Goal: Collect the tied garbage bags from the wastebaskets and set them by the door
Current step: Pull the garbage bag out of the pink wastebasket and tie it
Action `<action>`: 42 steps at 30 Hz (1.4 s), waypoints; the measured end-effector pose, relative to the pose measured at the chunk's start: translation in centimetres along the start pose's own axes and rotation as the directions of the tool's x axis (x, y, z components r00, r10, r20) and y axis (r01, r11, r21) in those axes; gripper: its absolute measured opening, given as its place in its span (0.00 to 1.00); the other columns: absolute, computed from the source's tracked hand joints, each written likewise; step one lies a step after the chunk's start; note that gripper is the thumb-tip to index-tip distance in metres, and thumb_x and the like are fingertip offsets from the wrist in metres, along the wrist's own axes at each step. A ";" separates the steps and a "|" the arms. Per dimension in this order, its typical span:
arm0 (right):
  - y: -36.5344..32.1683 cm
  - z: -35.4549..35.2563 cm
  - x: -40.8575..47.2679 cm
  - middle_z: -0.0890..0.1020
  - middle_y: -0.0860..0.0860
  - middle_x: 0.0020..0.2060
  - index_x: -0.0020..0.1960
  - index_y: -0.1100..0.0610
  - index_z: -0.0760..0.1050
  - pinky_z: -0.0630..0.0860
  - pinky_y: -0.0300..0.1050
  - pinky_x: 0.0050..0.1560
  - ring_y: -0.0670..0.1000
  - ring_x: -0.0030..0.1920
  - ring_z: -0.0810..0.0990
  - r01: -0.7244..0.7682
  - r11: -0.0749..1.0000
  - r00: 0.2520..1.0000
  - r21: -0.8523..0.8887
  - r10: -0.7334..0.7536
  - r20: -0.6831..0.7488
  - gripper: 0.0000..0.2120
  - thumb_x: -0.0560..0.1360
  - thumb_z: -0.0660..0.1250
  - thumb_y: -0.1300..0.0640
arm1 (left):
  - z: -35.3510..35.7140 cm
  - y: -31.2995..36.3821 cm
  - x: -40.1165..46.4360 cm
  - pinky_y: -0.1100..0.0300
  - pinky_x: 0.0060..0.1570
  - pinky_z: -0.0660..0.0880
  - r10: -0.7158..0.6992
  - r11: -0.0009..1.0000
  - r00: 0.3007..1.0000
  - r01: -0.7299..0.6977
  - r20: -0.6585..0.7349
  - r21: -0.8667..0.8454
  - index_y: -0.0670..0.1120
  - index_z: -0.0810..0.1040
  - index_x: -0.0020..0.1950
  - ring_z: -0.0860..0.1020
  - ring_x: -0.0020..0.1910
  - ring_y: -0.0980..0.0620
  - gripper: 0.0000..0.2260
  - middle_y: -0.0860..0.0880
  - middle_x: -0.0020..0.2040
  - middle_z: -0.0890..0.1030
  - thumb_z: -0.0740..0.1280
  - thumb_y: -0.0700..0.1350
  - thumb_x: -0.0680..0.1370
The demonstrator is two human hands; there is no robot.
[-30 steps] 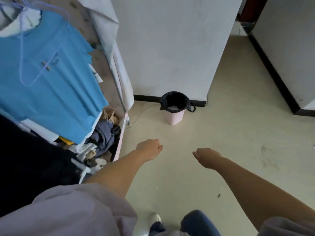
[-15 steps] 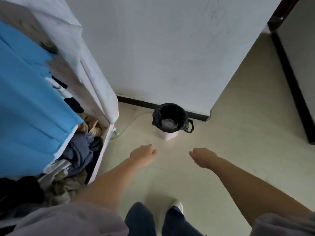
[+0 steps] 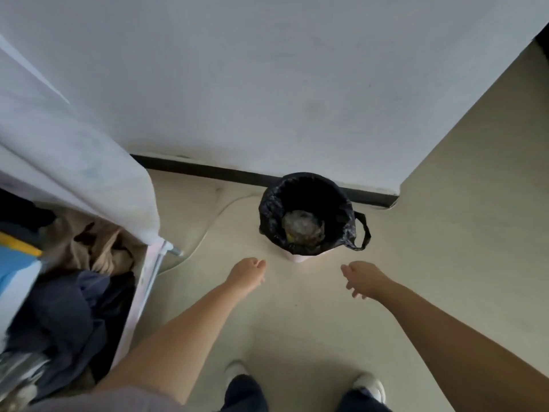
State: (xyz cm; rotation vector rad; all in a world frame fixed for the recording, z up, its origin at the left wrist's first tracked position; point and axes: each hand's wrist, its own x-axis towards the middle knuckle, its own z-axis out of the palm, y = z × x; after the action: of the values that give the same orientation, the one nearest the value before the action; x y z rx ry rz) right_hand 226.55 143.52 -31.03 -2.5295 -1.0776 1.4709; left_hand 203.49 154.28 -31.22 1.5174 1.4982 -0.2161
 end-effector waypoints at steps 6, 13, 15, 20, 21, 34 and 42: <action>2.7 3.3 13.1 0.77 0.57 0.50 0.58 0.63 0.70 0.76 0.46 0.40 0.56 0.44 0.79 -0.059 0.874 0.993 0.482 0.099 -0.058 0.22 0.81 0.51 0.44 | 6.1 -2.2 13.2 0.52 0.49 0.75 -0.151 0.882 0.988 0.117 -0.038 -0.457 0.41 0.74 0.51 0.76 0.45 0.45 0.17 0.42 0.48 0.78 0.55 0.54 0.81; 3.9 4.7 23.5 0.77 0.54 0.48 0.64 0.60 0.67 0.79 0.46 0.36 0.51 0.41 0.78 0.233 0.638 0.938 0.734 0.050 -0.342 0.23 0.78 0.58 0.44 | 8.1 -2.6 22.7 0.51 0.46 0.76 0.025 0.418 0.994 0.089 0.110 -0.904 0.43 0.71 0.61 0.78 0.51 0.46 0.24 0.43 0.55 0.78 0.62 0.61 0.76; 3.9 4.1 24.9 0.76 0.55 0.48 0.66 0.61 0.63 0.78 0.48 0.34 0.52 0.37 0.77 0.352 0.694 0.862 0.629 0.022 -0.506 0.21 0.79 0.58 0.49 | 8.0 -2.1 24.4 0.52 0.49 0.75 0.070 0.319 0.996 0.033 0.058 -0.947 0.46 0.72 0.61 0.78 0.50 0.49 0.20 0.46 0.55 0.79 0.65 0.58 0.76; 3.9 2.8 24.1 0.79 0.59 0.45 0.72 0.50 0.57 0.78 0.49 0.32 0.60 0.34 0.79 0.430 0.816 0.804 0.388 -0.150 -0.576 0.20 0.81 0.53 0.51 | 6.2 -0.5 23.1 0.50 0.55 0.72 0.059 0.170 0.992 0.099 0.110 -0.980 0.46 0.75 0.62 0.75 0.63 0.44 0.15 0.44 0.63 0.77 0.61 0.52 0.80; 3.8 3.0 23.8 0.80 0.59 0.45 0.72 0.49 0.57 0.79 0.49 0.31 0.61 0.35 0.80 0.430 0.819 0.812 0.380 -0.166 -0.560 0.20 0.81 0.53 0.52 | 6.2 -0.6 22.3 0.48 0.56 0.70 0.035 0.186 0.989 0.137 0.145 -0.973 0.45 0.74 0.64 0.73 0.66 0.43 0.16 0.42 0.66 0.76 0.59 0.52 0.81; 3.8 3.5 23.6 0.79 0.56 0.47 0.68 0.53 0.62 0.73 0.43 0.26 0.56 0.34 0.79 0.475 0.786 0.835 0.396 -0.261 -0.484 0.16 0.81 0.52 0.51 | 5.6 -6.0 22.6 0.50 0.40 0.82 0.109 0.252 0.971 0.179 0.212 -0.951 0.42 0.78 0.60 0.84 0.44 0.46 0.25 0.44 0.52 0.84 0.62 0.61 0.76; 4.0 3.6 23.4 0.74 0.58 0.60 0.69 0.58 0.63 0.71 0.46 0.47 0.56 0.50 0.74 0.465 0.822 0.809 0.329 -0.244 -0.535 0.19 0.81 0.51 0.50 | 3.9 -6.5 22.2 0.57 0.35 0.80 0.099 0.325 0.988 0.077 0.115 -0.943 0.42 0.73 0.39 0.74 0.23 0.53 0.13 0.48 0.24 0.75 0.61 0.48 0.80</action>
State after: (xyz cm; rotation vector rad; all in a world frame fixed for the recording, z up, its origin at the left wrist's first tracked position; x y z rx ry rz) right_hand 233.42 152.72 -52.11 -2.0368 -0.9339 0.8104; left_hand 204.91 165.23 -51.90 0.4791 1.0923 0.5177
